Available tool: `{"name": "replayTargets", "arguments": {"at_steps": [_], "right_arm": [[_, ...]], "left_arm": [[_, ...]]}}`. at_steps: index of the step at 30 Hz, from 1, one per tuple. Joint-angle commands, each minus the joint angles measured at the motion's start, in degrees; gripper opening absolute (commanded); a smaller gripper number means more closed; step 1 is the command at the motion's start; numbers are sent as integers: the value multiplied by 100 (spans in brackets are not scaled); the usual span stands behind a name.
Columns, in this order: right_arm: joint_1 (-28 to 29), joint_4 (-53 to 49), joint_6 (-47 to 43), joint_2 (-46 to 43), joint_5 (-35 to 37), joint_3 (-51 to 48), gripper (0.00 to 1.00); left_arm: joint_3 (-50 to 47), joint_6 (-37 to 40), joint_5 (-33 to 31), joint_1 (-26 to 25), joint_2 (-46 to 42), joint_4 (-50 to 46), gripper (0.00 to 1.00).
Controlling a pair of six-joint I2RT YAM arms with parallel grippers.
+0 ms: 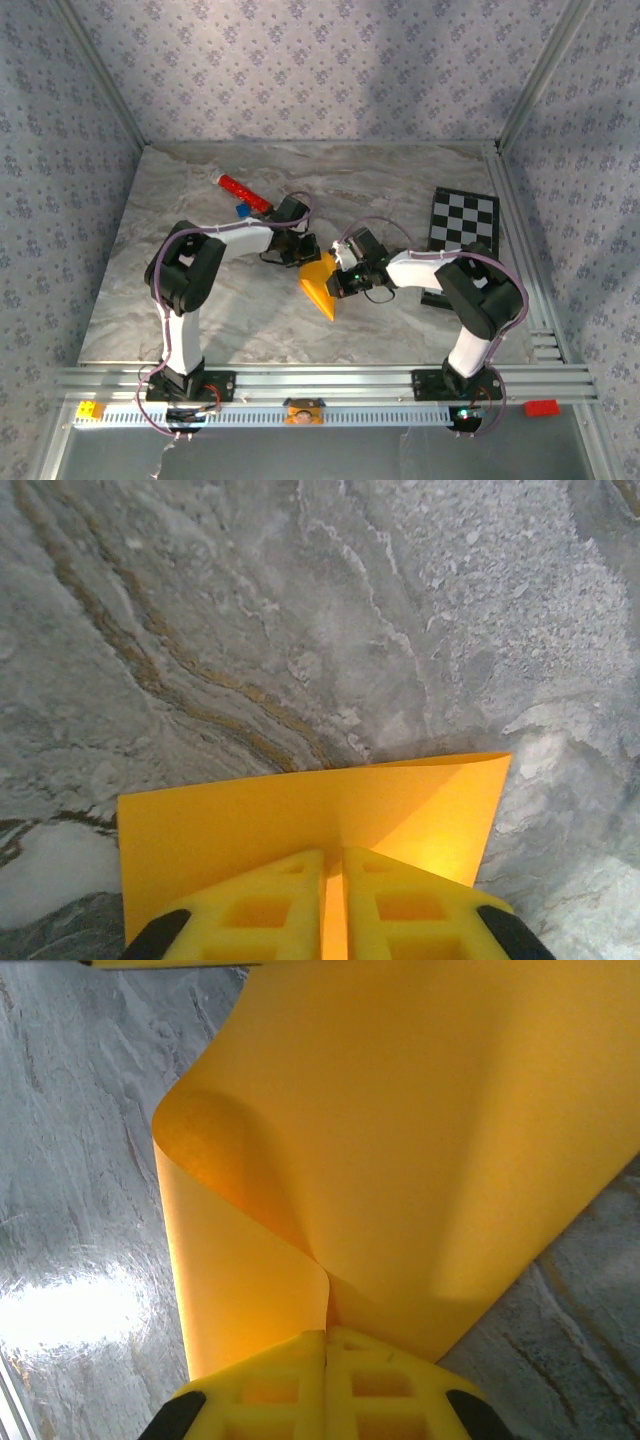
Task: Fold a paper plane with a square sheet of paper (pick it up from the middle)
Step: Third fold the triangle at the center of the table.
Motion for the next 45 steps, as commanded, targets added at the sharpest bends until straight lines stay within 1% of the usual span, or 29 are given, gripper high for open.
{"name": "replayTargets", "arguments": {"at_steps": [1, 5, 8, 10, 13, 16, 20, 23, 25, 28, 32, 35, 45], "right_arm": [[27, -242, -143, 171, 198, 93, 0], [27, -225, -125, 202, 211, 74, 0], [30, -224, -129, 204, 213, 57, 0], [24, -225, -136, 198, 204, 49, 0], [24, -202, -133, 194, 201, 41, 0], [-1, -171, -125, 207, 189, 43, 0], [-33, -147, -125, 203, 169, 49, 0], [-43, -146, -127, 212, 143, 69, 0], [-47, -146, -125, 209, 145, 80, 0], [-49, -158, -136, 220, 160, 85, 0], [-51, -173, -125, 224, 180, 92, 0], [-47, -171, -108, 229, 184, 92, 0], [-42, -177, -107, 225, 198, 63, 0]], "left_arm": [[274, 233, -243, -20, 37, -493, 16], [482, 253, -217, -7, -76, -492, 22], [614, 264, -323, -9, -266, -584, 27], [545, 198, -497, -11, -507, -578, 31], [213, -20, -696, -12, -980, -424, 32], [-379, -278, -669, -8, -1531, -64, 27], [-1278, -652, -133, 3, -2202, 724, 12], [-2095, -1202, 333, -47, -2542, 1744, 9], [-2517, -1481, 482, -109, -2648, 2263, 9], [-2898, -1699, 441, -279, -2733, 2661, 8], [-3287, -2063, 475, -408, -2639, 3363, 8], [-3386, -2208, 562, -448, -2488, 3653, 7], [-3252, -2179, 632, -581, -1991, 3484, 3]]}}
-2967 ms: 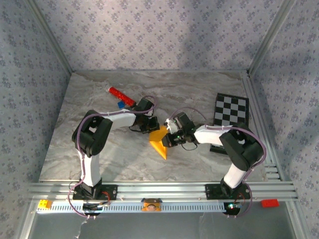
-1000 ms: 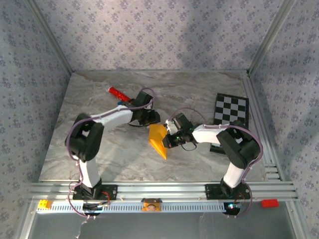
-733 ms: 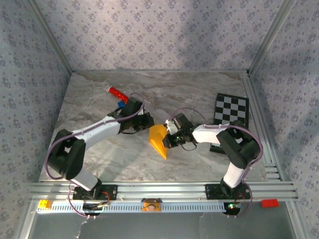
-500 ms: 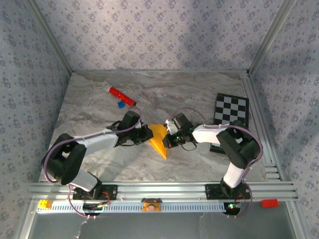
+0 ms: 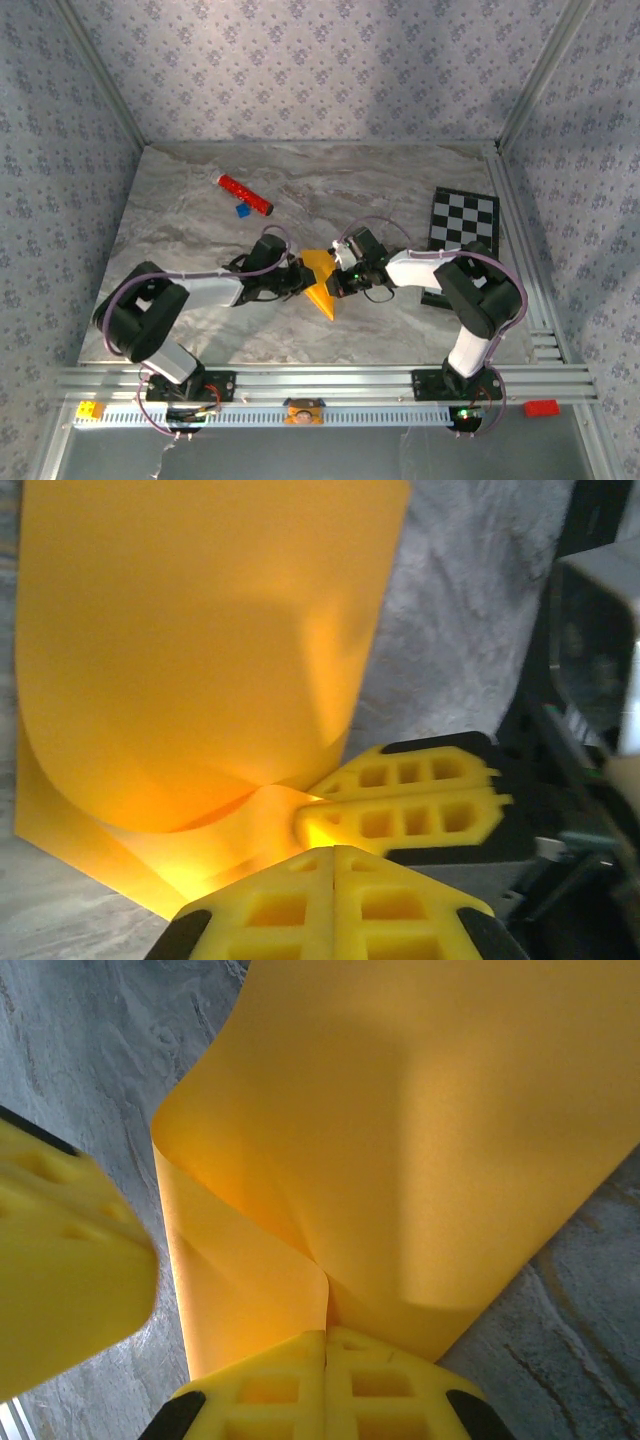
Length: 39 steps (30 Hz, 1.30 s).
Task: Fold a paper plane with a square sheet of paper (pick it up from the middle)
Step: Third fold the triangle at the center of the table.
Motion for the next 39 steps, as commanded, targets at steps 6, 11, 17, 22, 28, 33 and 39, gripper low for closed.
{"name": "replayTargets", "arguments": {"at_steps": [6, 11, 17, 22, 28, 33, 39], "right_arm": [[-39, -185, -103, 189, 224, 34, 0], [-32, -175, -103, 186, 219, 35, 0], [-26, -176, -94, 198, 212, 34, 0], [-24, -186, -107, 196, 207, 43, 0], [-28, -160, -85, 178, 147, 46, 0], [-23, -249, -15, 23, 38, 159, 5], [-167, -630, 257, -543, 214, 325, 25]], "left_arm": [[140, -34, 60, -110, 189, 115, 3], [83, 40, -87, -118, 176, -126, 3], [97, 127, -209, -115, 303, -280, 2], [49, 152, -369, -127, 397, -455, 2], [61, 257, -473, -140, 501, -586, 2], [80, 299, -541, -178, 534, -672, 2], [81, 347, -594, -198, 537, -770, 1]]}}
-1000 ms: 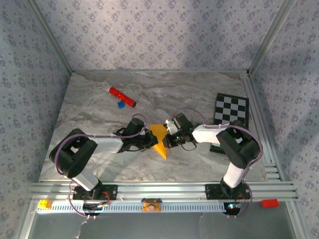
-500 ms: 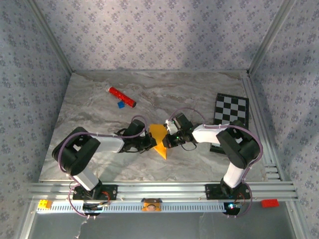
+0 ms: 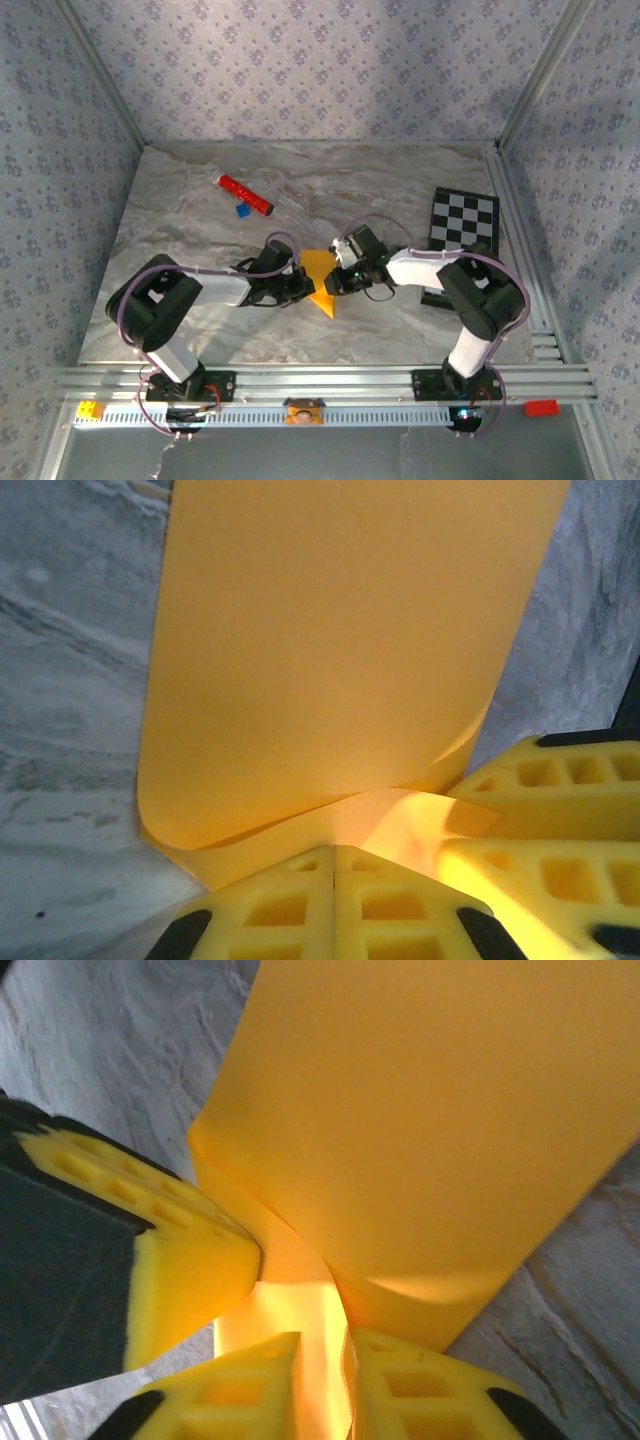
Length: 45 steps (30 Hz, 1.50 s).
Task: Fold a paper plane with a square sheet of paper (pick it up from the middle)
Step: Third fold the triangle at the center of the table.
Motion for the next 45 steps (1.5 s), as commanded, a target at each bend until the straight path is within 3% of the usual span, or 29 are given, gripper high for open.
{"name": "replayTargets", "arguments": {"at_steps": [1, 6, 11, 15, 20, 34, 45], "right_arm": [[-194, -417, 173, -423, 116, 223, 29], [-306, -475, 321, -854, -357, 55, 36], [-9, -485, 425, -723, -1153, 136, 20], [345, -508, 487, -473, -1080, 230, 10], [607, -785, 443, -170, -739, 463, 6], [719, -888, 507, 349, -403, 517, 4], [769, -870, 559, 271, -269, 222, 4]], "left_arm": [[17, 122, -231, -50, 159, -433, 1], [40, 143, -254, -57, 167, -495, 1], [43, 136, -283, -59, 167, -489, 1], [52, 152, -276, -64, 167, -495, 1], [42, 130, -276, -78, 187, -470, 1], [7, 123, -267, -80, 143, -469, 1], [2, 133, -328, -86, 150, -489, 1]]}}
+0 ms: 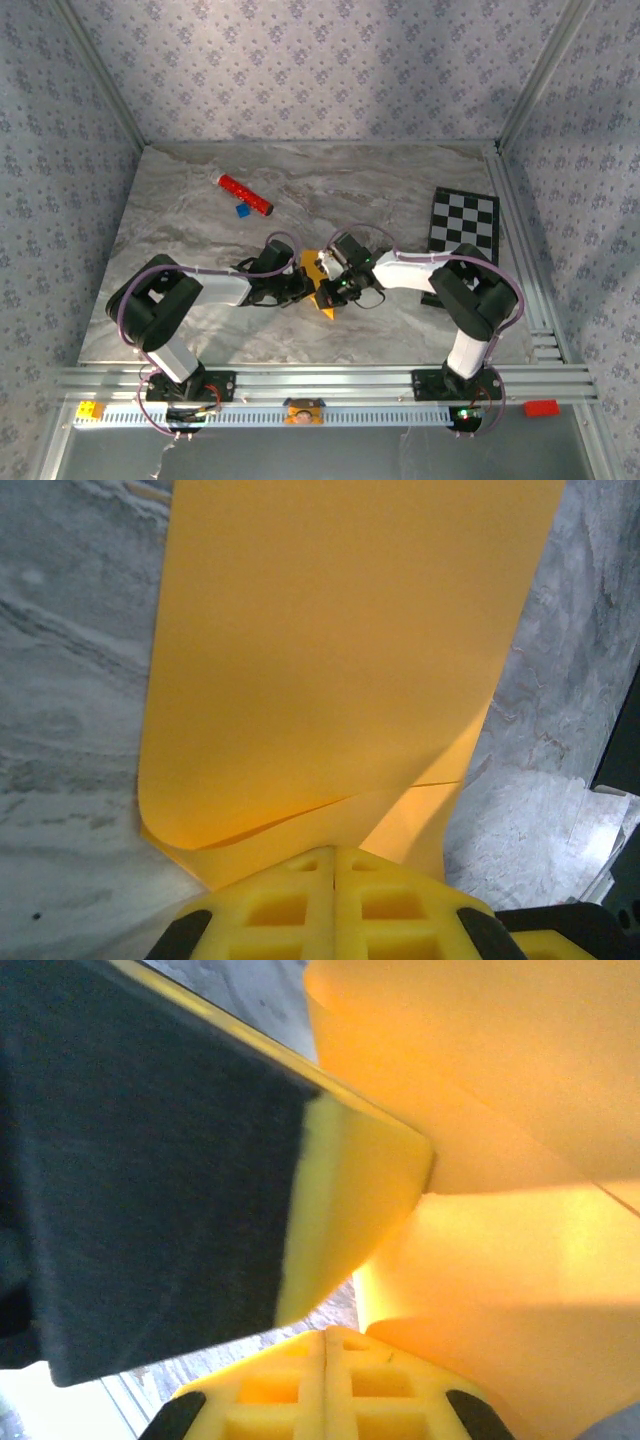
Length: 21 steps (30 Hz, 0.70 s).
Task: Fold a paper plane with a square sheet of paper (pick it up from the middle)
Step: Third fold the triangle at the center of the table.
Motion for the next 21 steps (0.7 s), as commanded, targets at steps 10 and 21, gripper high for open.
{"name": "replayTargets", "arguments": {"at_steps": [10, 21], "right_arm": [[121, -34, 192, -230, 194, -508, 6], [139, -57, 288, -709, 213, -1052, 8]], "left_arm": [[-39, 131, -361, -69, 149, -501, 0], [-35, 80, -405, -69, 202, -531, 0]]}}
